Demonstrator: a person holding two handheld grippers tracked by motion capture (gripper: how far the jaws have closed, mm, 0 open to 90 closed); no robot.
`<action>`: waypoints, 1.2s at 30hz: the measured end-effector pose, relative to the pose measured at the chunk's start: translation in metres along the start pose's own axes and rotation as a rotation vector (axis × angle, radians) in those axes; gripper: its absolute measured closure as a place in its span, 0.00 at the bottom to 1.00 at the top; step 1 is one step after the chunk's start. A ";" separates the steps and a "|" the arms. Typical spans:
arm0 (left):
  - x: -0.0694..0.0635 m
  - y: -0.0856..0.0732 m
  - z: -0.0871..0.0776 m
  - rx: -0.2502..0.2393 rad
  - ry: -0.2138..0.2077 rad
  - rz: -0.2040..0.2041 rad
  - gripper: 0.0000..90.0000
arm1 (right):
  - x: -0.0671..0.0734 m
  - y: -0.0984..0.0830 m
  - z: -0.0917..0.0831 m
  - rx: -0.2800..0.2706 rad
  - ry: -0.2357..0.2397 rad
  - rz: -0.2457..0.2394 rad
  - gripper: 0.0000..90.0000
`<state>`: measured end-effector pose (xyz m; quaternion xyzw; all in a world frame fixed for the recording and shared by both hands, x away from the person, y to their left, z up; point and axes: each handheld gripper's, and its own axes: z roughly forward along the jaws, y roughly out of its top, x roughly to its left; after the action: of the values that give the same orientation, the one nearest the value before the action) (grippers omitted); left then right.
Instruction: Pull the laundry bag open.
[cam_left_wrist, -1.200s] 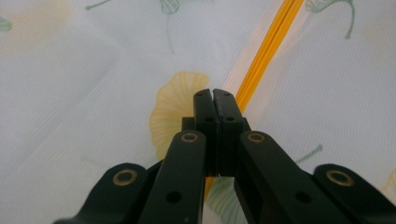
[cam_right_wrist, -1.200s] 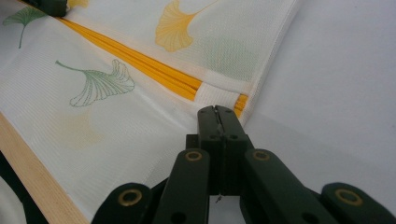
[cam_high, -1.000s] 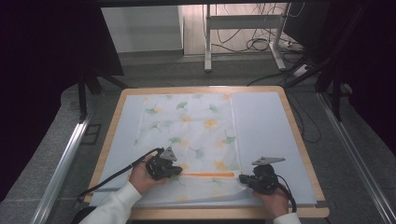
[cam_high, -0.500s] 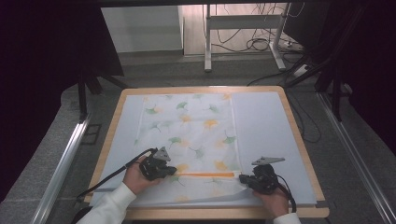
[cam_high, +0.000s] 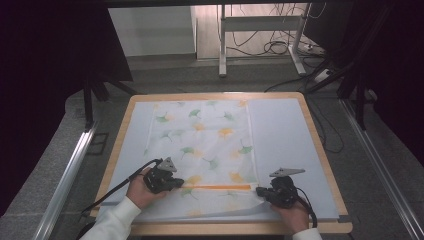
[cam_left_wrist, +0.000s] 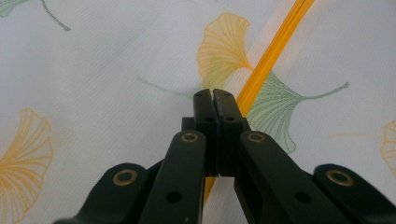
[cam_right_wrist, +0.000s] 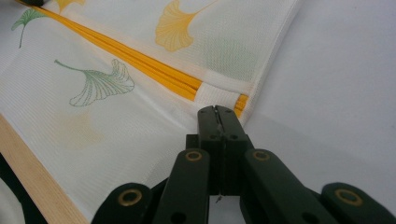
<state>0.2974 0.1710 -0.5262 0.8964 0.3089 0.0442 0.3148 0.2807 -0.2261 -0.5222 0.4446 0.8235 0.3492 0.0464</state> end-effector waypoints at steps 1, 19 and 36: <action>0.000 0.000 0.000 0.000 0.002 -0.002 1.00 | 0.000 0.000 0.000 0.000 0.000 0.001 1.00; 0.006 -0.012 -0.009 -0.008 0.013 -0.033 1.00 | 0.000 0.000 0.000 0.000 0.000 -0.001 1.00; 0.015 -0.028 -0.021 -0.005 0.035 -0.066 1.00 | 0.001 0.000 0.000 0.001 -0.002 0.000 1.00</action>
<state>0.2889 0.2077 -0.5275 0.8840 0.3437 0.0505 0.3130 0.2803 -0.2257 -0.5219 0.4452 0.8235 0.3484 0.0472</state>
